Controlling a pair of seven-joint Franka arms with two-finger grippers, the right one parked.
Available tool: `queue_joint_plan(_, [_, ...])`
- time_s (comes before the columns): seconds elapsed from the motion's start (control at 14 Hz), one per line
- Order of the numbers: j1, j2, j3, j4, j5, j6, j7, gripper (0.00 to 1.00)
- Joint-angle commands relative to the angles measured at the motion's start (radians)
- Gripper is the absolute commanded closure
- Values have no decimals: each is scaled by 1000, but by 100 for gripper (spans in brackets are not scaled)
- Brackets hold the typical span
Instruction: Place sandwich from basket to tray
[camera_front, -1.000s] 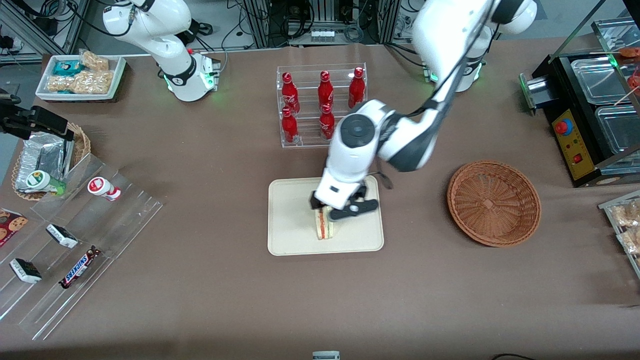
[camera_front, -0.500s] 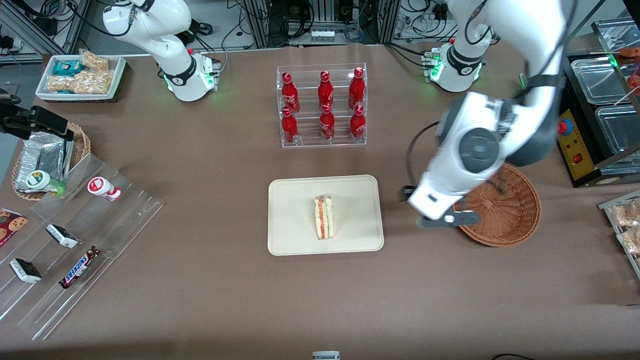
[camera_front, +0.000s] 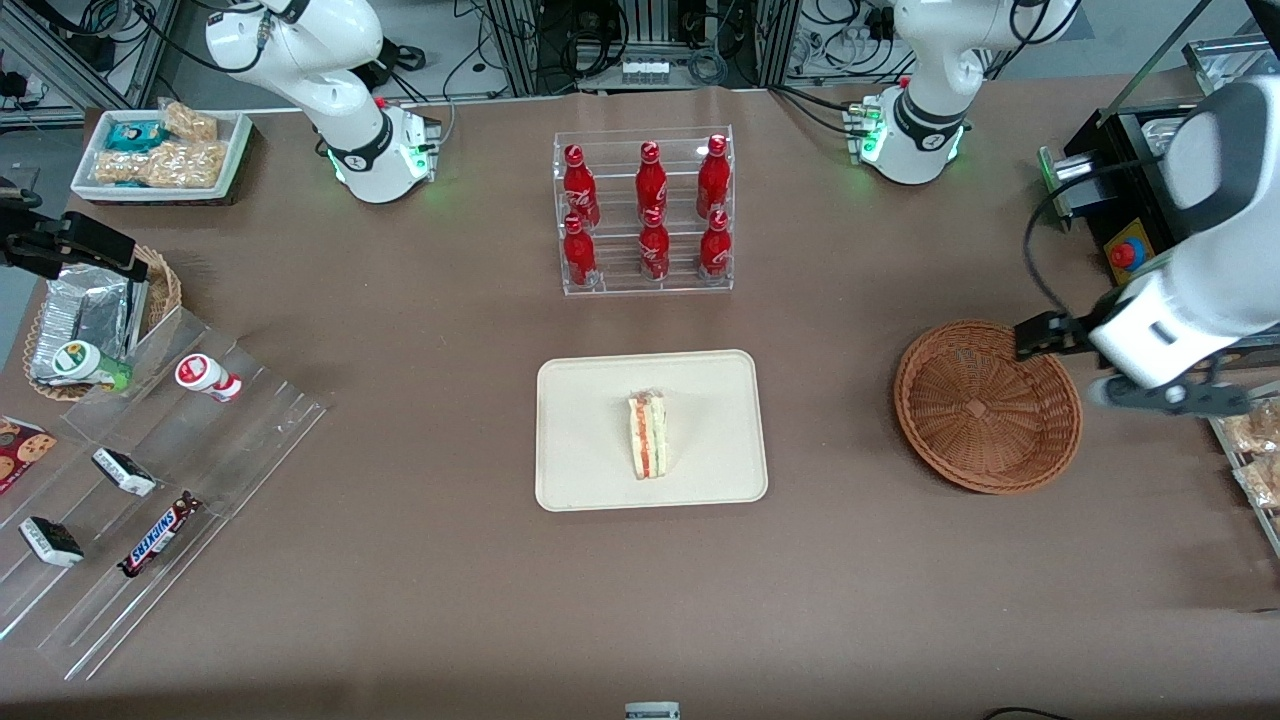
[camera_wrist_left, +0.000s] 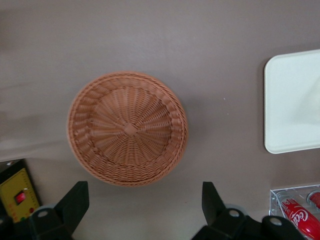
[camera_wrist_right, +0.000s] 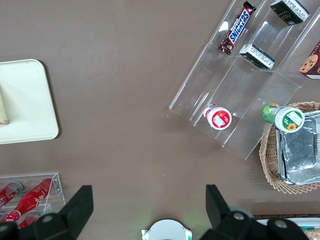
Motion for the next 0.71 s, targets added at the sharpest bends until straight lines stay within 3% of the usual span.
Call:
queue_joint_plan(0.0, [12,-73,-13,-26,7,-9,-3,0])
queue_joint_plan(0.64, [12,-137,-13,0,10,-80,-9,0])
